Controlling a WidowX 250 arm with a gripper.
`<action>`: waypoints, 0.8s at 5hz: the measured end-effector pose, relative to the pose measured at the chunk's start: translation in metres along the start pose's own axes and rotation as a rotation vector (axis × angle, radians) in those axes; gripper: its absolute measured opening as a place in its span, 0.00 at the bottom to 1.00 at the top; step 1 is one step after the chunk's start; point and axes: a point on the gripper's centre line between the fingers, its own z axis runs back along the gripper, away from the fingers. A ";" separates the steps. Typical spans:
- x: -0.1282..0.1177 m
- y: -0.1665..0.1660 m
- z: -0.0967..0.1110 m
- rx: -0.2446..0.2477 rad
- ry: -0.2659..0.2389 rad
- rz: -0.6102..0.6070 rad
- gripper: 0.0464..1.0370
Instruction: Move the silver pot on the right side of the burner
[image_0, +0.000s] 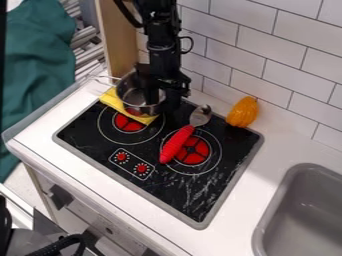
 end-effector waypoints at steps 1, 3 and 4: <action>0.000 -0.001 -0.005 -0.003 0.005 0.002 0.20; 0.003 -0.004 -0.002 0.011 -0.014 -0.026 0.03; 0.002 -0.005 0.005 0.025 -0.034 -0.022 0.02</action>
